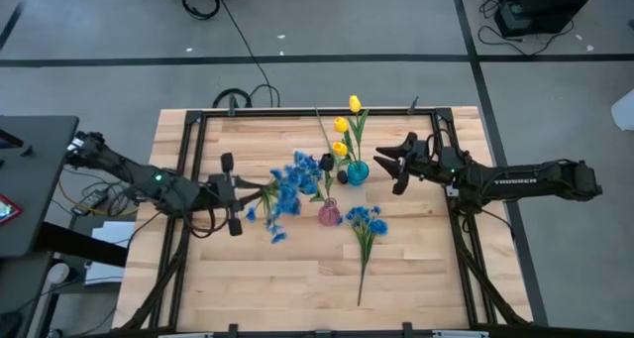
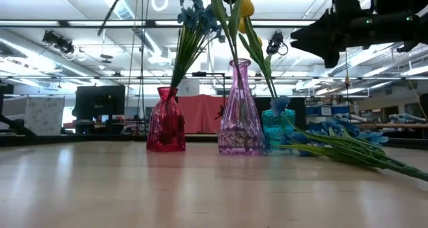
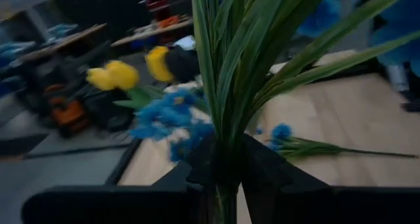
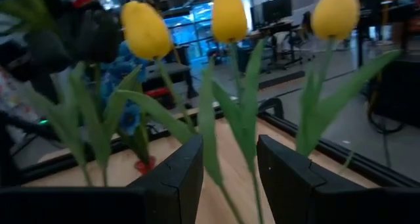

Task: Sort flowers into vase by color
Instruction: Put the left blue flower into the red vase

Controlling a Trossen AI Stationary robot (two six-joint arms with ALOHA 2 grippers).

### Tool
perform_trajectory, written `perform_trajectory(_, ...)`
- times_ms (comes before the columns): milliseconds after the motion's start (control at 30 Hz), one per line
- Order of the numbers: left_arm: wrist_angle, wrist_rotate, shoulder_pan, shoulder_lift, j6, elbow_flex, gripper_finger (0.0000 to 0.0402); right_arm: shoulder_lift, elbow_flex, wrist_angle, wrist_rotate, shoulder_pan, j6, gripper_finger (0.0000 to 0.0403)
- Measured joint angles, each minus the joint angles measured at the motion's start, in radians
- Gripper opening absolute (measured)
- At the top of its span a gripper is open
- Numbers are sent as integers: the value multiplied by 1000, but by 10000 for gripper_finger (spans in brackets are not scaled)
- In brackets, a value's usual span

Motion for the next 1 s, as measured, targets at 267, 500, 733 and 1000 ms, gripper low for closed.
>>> perform_trajectory(267, 405, 254, 133, -171, 136, -303, 64, 0, 0, -8, 19, -10, 43, 153)
perform_trajectory(500, 912, 467, 303, -254, 98, -593, 64, 0, 0, -8, 46, -10, 31, 153)
perform_trajectory(733, 1152, 522, 408, -148, -9, -678, 64, 0, 0, -8, 49, -12, 22, 153)
perform_trajectory(1000, 1386, 578, 468, 79, -63, -678, 64, 0, 0, -8, 67, -12, 22, 153)
